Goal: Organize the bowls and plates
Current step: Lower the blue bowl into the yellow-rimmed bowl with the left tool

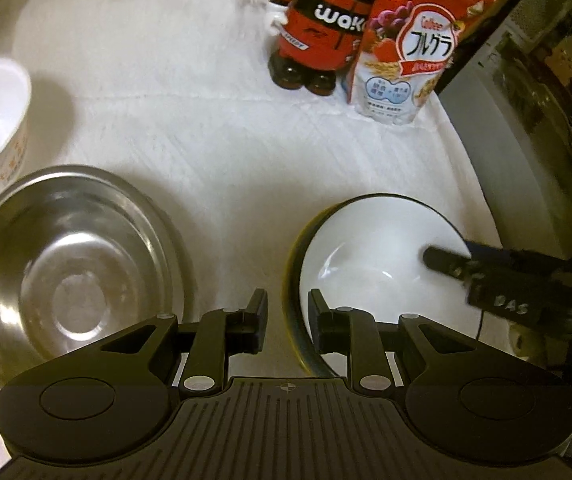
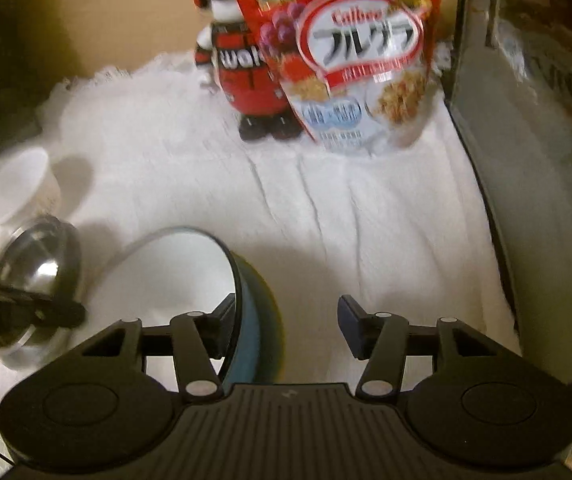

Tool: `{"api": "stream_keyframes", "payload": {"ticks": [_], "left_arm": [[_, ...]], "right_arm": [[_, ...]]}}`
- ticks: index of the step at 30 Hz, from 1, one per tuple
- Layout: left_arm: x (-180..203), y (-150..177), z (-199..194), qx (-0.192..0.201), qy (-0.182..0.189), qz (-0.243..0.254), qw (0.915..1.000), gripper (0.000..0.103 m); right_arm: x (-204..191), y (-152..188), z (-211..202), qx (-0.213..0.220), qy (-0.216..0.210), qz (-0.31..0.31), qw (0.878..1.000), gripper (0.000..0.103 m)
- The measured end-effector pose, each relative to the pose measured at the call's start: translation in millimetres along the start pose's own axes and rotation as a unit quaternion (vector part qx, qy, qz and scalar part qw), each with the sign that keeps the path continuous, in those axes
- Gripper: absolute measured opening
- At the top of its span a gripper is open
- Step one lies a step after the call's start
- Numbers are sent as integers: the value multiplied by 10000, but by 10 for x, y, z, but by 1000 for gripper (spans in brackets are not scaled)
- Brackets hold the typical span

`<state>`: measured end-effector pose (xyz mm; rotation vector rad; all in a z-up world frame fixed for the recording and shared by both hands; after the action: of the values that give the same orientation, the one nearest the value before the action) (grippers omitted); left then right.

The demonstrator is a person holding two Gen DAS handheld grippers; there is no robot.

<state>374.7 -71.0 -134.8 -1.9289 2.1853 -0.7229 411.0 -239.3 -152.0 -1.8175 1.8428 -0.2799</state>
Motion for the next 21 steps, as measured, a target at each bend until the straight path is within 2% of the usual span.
{"api": "stream_keyframes", "payload": {"ticks": [1,7,12,21], "left_arm": [[9,-7,-4,24,-15,48,10000,29],[31,-29,32,50,-126,255,9996,30],[32,-68,173,23,-217,323,9992,30],[93,-88,423,-144,49,181,9997,31]], "right_arm": [[30,36,47,-83,32,58,9999,52],[110,207,127,-338,-130,446,9984,52],[85,342,199,-703,-574,892,9919,52],[-51,381,417,-1148,-1289,1297,9764,52]]}}
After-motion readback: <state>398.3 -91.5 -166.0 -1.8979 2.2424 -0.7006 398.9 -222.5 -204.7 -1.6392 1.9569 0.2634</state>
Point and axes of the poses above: each gripper's, at about its wrist camera, not at the fingertips, and z roughly the way its jaws point, x to its right, y to its underside, the point moved 10 cm from there along z, roughly the way its jaws point, and after that the axes turned 13 degrees about z, right-handed, at the moved point
